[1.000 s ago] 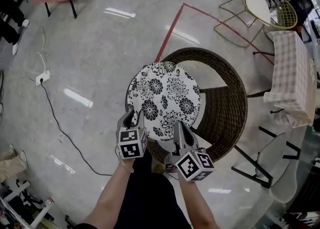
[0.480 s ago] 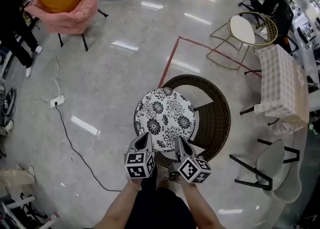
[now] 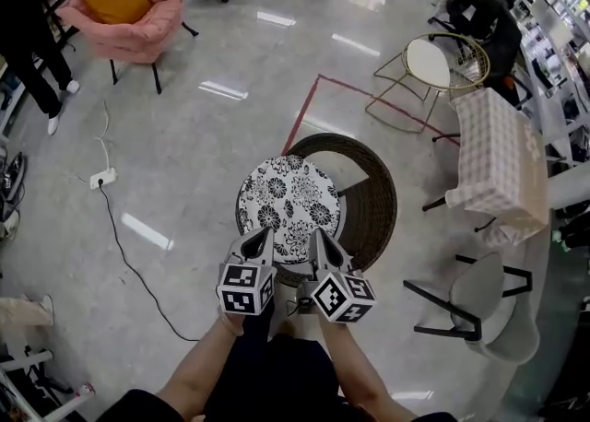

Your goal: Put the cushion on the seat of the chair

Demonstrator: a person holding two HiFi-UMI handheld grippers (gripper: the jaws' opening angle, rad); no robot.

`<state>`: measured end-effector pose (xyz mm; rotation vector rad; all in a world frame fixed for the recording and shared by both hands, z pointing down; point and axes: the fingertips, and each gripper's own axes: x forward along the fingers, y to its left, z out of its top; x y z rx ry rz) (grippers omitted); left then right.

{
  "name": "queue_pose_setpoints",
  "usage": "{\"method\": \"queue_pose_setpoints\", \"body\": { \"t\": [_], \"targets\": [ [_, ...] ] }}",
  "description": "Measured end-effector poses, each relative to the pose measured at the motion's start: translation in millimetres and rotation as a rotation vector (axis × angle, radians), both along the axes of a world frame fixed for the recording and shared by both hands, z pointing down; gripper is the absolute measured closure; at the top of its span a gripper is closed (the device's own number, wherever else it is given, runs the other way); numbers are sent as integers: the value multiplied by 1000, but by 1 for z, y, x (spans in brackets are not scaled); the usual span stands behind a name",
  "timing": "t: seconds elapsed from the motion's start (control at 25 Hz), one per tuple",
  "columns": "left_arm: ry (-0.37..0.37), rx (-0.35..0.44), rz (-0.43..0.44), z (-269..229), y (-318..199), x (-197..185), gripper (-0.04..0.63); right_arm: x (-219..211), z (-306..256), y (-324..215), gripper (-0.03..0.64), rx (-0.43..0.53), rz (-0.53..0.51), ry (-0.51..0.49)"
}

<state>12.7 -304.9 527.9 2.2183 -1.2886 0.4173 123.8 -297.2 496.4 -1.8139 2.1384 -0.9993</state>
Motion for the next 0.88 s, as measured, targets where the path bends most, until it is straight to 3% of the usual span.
{"method": "queue_pose_setpoints", "body": {
  "t": [0.28,0.88],
  "targets": [
    [54,90,74,-52,27,21,572,12,-55,29,623,121,34,84],
    [48,131,132,-76,41,36,572,6,-69,47,626,155,9,75]
  ]
}}
